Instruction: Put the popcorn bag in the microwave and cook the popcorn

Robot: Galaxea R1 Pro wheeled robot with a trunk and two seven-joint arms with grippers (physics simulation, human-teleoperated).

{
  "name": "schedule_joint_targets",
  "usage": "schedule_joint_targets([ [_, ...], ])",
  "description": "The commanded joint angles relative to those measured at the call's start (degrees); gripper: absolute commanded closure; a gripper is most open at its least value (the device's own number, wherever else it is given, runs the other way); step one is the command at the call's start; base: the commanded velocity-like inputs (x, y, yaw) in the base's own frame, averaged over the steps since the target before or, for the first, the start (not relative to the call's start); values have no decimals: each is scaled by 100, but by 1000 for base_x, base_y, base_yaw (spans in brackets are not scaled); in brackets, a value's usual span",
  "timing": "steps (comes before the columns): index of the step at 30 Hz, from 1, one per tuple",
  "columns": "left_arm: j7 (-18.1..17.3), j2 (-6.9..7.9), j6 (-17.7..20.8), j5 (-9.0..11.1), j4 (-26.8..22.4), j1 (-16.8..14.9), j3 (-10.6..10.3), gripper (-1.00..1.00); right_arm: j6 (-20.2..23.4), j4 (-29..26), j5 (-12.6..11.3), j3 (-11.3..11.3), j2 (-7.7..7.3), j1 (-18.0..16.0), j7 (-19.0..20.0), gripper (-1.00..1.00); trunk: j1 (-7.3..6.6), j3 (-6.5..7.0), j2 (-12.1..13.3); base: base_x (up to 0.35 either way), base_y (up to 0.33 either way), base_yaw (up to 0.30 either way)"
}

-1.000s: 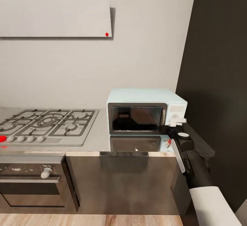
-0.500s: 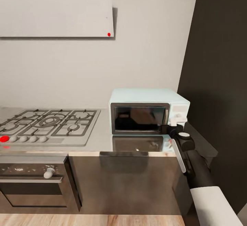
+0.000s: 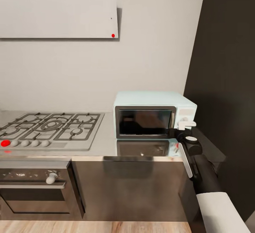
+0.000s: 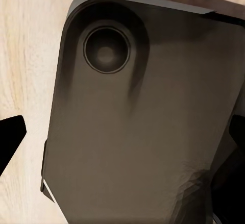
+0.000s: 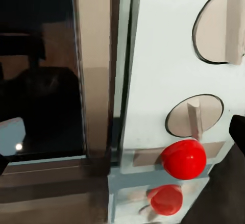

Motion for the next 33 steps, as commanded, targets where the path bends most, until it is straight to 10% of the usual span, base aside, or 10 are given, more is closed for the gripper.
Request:
schedule_joint_targets([
  [1, 6, -2, -9, 31, -5, 1, 6, -100, 30, -6, 8, 7, -2, -4, -15, -100, 0, -5, -3, 0, 237, 0],
  [33, 6, -2, -168, 48, -32, 8, 23, -100, 36, 20, -70, 26, -47, -1, 16, -100, 0, -5, -3, 0, -20, 0],
])
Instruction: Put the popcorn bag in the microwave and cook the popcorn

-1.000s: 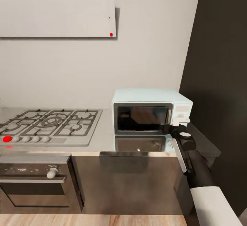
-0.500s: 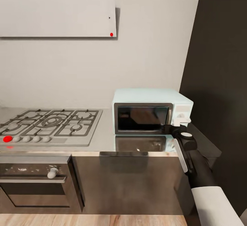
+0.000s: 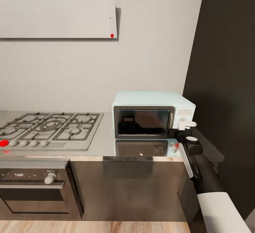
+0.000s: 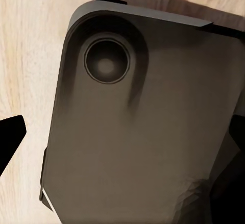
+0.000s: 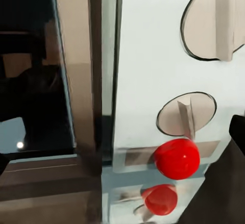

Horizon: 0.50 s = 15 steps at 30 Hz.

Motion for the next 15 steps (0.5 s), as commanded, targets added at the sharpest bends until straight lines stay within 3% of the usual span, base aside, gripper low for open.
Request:
schedule_joint_targets([
  [1, 6, -2, -9, 30, -7, 3, 7, -100, 29, -8, 12, 12, 13, -3, -28, -100, 0, -5, -3, 0, 0, 0],
  [6, 6, -2, -9, 30, -7, 0, 7, -100, 31, -9, 52, 16, 61, -4, -66, -100, 0, -5, -3, 0, 8, 0],
  [15, 6, -2, -9, 30, -7, 0, 7, -100, 31, -6, 65, 8, 43, -5, -68, -100, 0, -5, -3, 0, 130, 0],
])
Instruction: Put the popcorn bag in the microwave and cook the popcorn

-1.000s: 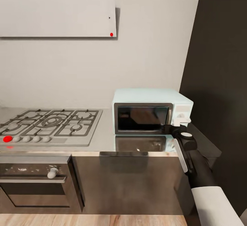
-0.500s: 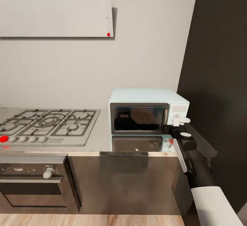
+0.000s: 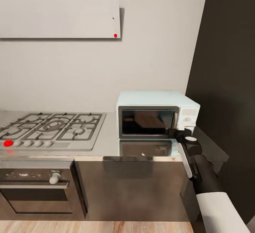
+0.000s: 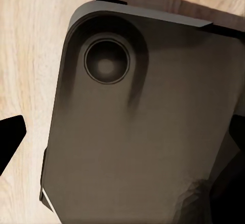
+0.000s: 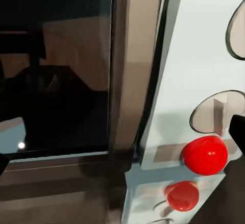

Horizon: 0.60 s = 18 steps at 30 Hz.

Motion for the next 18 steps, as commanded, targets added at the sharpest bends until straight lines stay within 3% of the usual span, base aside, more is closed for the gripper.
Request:
schedule_joint_targets([
  [1, 6, -2, -9, 29, -6, 0, 7, -100, 32, -6, 3, 8, -3, -3, -17, -100, 0, -5, -3, 0, 15, 0],
  [18, 6, -2, -9, 29, -6, 3, 3, -100, -82, -23, 34, 8, -12, -6, -2, -100, 0, -5, -3, 41, 1, 0],
])
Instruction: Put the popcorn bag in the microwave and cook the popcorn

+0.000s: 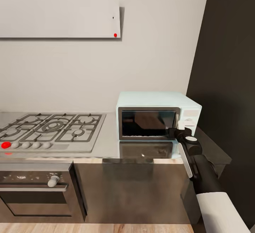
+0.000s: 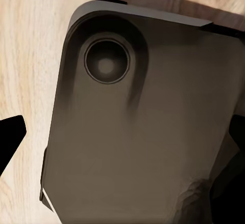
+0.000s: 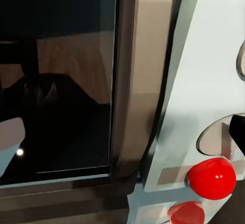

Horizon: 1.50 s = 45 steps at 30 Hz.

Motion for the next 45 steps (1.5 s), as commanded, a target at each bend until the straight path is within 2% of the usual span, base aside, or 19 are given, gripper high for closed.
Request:
schedule_joint_targets([
  [1, 6, 0, -9, 30, -7, 1, 5, -100, 33, -6, 3, 9, -3, -3, -19, -100, 0, -5, -3, 18, 0, 0],
  [17, 6, -2, -9, 30, -7, 3, 10, -100, 15, 2, 13, -6, -23, -5, -55, -100, 0, -5, -3, 15, 0, 0],
  [18, 6, -2, -9, 30, -7, 3, 10, -100, 15, 2, 11, -7, -26, -4, -58, 100, 0, -5, -3, 0, 0, 0],
  [36, 5, -2, -9, 30, -7, 1, 10, -100, 15, 2, 16, 6, -31, -6, -65, 100, 0, -5, -3, -1, 0, 0],
  [45, 6, -2, -9, 30, -7, 3, 11, -100, 15, 2, 16, 0, -38, -3, -71, 100, 0, -5, -3, -188, 0, 0],
])
